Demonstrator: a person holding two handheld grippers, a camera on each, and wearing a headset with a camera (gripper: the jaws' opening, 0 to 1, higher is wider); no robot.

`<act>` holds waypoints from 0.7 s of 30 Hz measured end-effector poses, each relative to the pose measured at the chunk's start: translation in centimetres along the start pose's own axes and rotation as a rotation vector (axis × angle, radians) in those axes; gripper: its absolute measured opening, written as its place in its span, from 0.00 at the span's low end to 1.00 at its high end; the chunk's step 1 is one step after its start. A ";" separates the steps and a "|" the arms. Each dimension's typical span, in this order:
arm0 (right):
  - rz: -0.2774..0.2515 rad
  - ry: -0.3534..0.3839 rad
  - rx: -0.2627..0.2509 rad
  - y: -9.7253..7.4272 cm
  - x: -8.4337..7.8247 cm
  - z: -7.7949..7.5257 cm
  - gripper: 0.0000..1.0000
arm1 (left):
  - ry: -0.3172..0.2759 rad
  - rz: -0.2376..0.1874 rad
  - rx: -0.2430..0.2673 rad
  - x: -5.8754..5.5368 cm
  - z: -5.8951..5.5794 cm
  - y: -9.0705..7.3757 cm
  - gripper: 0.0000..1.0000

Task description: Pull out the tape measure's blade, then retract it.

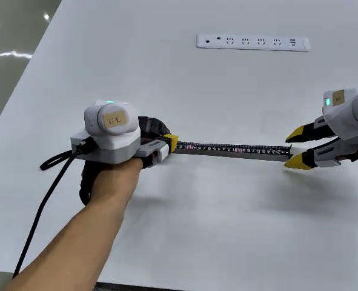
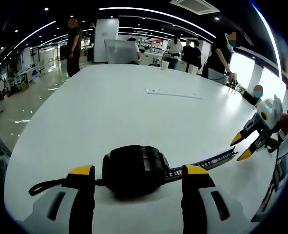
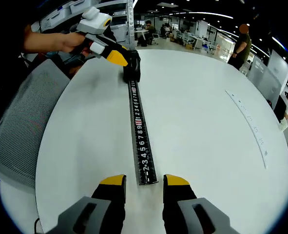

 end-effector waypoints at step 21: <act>0.047 -0.059 0.042 0.7 -0.4 -0.4 0.15 | -0.023 0.048 0.014 -0.5 -0.2 1.5 0.65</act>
Point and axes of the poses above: the centre of the closed fingertips' face, and the gripper's own axes: y roughly forward along the fingers, z roughly to its left, x roughly out of its top, the point moved 6 cm from there along -y, roughly backward along the fingers, and after that the axes turned 14 degrees about x, right-handed, at the moved point
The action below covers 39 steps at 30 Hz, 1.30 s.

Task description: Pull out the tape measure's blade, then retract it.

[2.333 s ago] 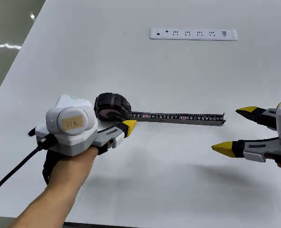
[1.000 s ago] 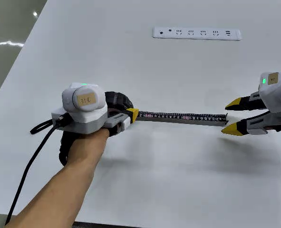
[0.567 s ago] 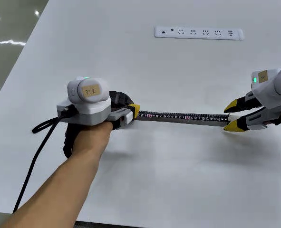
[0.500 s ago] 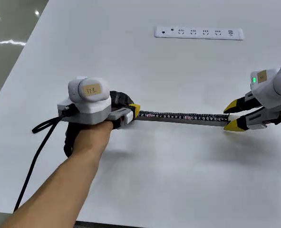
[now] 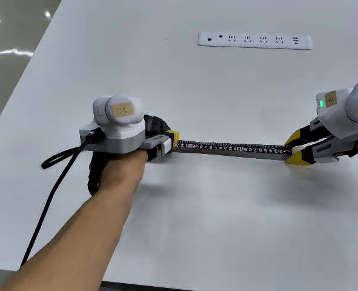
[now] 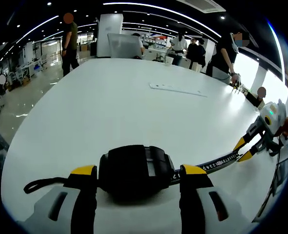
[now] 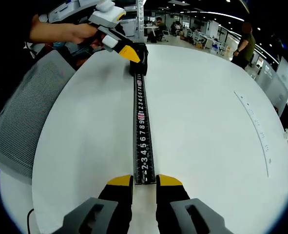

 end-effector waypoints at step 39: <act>0.011 -0.049 -0.021 0.0 0.0 0.2 0.10 | 0.024 0.031 0.037 -0.2 -0.1 1.2 0.61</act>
Point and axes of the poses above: the centre of the closed fingertips' face, and the gripper's own axes: y roughly forward along the fingers, z roughly to its left, x roughly out of its top, the point moved 6 cm from there along -y, roughly backward along the fingers, and after that the axes turned 14 degrees about x, right-handed, at the moved point
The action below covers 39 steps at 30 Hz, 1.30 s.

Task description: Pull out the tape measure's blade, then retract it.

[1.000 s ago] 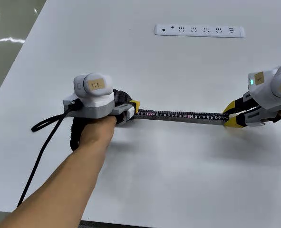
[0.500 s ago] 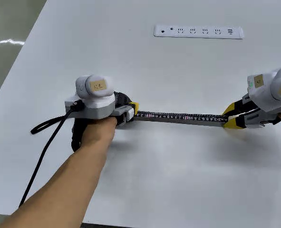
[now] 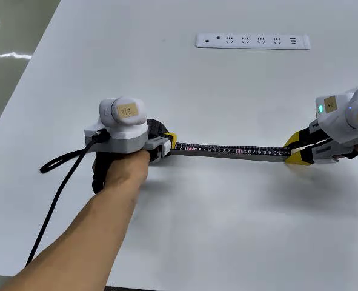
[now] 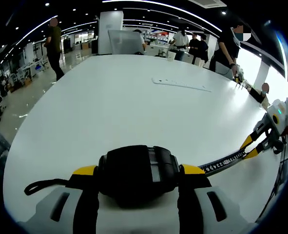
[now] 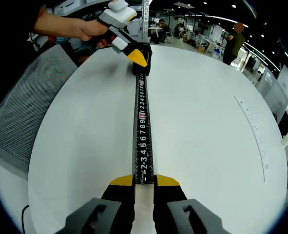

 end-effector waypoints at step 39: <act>0.000 0.026 0.003 0.0 -0.1 -0.1 0.09 | 0.005 0.006 -0.012 0.1 0.1 0.0 0.58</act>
Point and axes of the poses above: the centre of the closed fingertips' face, and the gripper's own axes: y roughly forward along the fingers, z roughly to its left, x roughly out of its top, the point moved 6 cm from there along -y, roughly backward along the fingers, and after that the axes turned 14 degrees about x, right-handed, at the moved point
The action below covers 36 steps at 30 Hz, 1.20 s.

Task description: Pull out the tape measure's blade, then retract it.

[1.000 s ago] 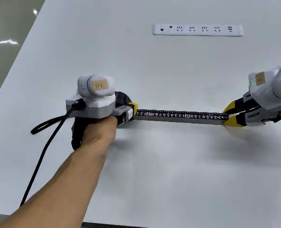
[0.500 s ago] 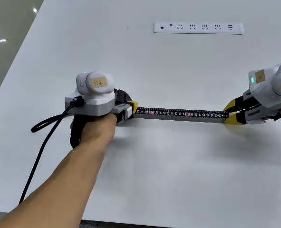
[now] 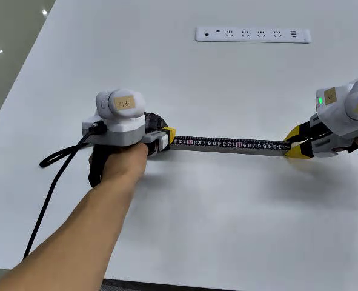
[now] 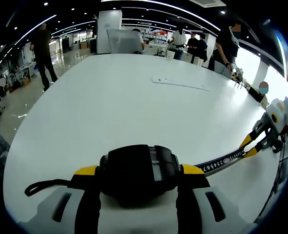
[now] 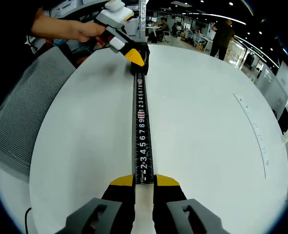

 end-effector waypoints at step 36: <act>-0.013 -0.018 0.022 1.3 2.4 -0.2 0.09 | -0.009 0.008 -0.012 0.0 0.2 -0.1 0.58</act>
Point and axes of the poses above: the centre of the closed fingertips' face, and the gripper's own axes: y roughly forward along the fingers, z roughly to its left, x roughly out of its top, the point moved 6 cm from there along -y, roughly backward along the fingers, and after that the axes turned 14 degrees about x, right-handed, at the moved point
